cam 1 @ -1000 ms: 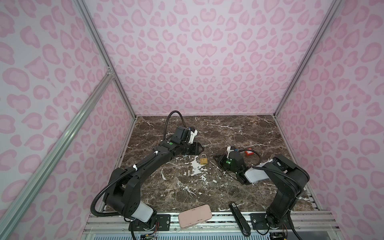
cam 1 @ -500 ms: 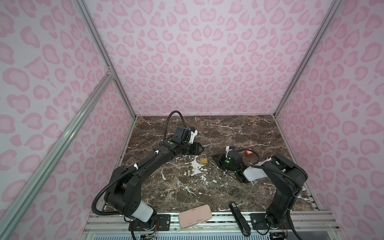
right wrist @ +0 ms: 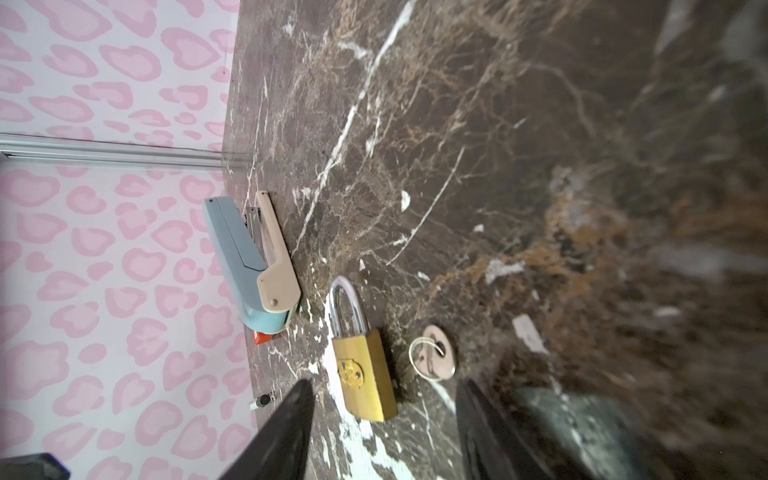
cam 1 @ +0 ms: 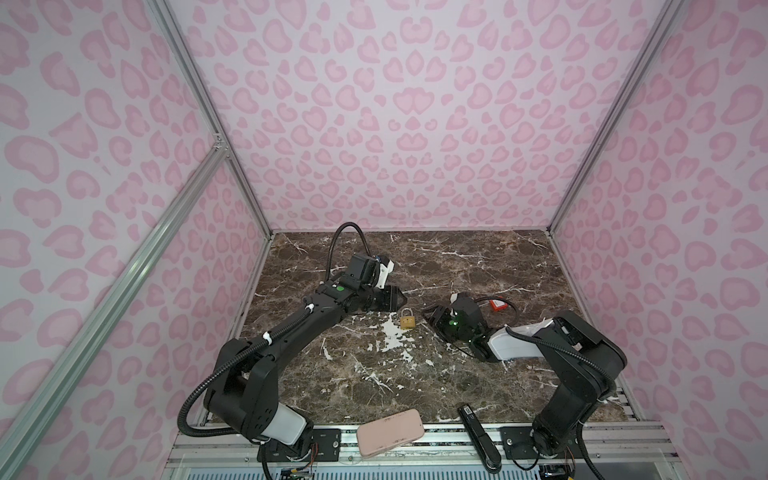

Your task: Lock with the key

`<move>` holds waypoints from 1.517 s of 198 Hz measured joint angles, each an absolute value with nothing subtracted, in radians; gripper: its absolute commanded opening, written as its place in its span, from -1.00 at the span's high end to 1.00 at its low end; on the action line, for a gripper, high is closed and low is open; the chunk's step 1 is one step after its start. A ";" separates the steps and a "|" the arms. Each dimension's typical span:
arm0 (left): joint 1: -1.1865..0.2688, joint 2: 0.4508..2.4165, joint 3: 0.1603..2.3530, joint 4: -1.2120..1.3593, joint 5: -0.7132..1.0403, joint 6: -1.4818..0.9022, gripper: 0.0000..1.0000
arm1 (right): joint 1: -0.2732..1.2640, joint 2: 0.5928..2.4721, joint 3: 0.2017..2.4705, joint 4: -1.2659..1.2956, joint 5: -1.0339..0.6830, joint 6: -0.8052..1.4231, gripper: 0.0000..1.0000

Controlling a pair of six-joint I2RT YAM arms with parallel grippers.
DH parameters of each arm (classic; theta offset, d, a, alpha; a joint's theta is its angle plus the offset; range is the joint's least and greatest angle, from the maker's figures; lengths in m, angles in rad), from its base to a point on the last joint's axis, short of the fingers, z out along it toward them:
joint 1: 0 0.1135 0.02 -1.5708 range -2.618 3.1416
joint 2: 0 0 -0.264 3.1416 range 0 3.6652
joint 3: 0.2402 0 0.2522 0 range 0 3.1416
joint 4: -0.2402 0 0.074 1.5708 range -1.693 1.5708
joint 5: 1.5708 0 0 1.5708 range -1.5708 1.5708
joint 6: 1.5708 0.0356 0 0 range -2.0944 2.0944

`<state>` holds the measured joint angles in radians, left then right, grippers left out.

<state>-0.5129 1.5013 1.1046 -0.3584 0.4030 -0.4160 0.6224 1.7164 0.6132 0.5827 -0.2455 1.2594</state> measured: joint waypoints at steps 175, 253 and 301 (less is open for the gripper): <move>-0.499 1.480 1.100 -0.364 0.393 -0.416 -0.01 | 0.549 1.824 0.897 0.270 -0.346 1.015 0.82; -0.499 1.479 1.095 -0.365 0.393 -0.416 -0.01 | 0.549 1.876 0.948 0.138 -0.380 0.955 0.85; -0.498 1.475 1.081 -0.365 0.393 -0.416 -0.01 | 0.549 1.854 0.904 0.135 -0.393 0.946 0.85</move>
<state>-0.4984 1.4754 1.0809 -0.3653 0.3935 -0.4160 0.5488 1.8542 0.9043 0.1352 -0.3931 0.9459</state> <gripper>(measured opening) 0.502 0.073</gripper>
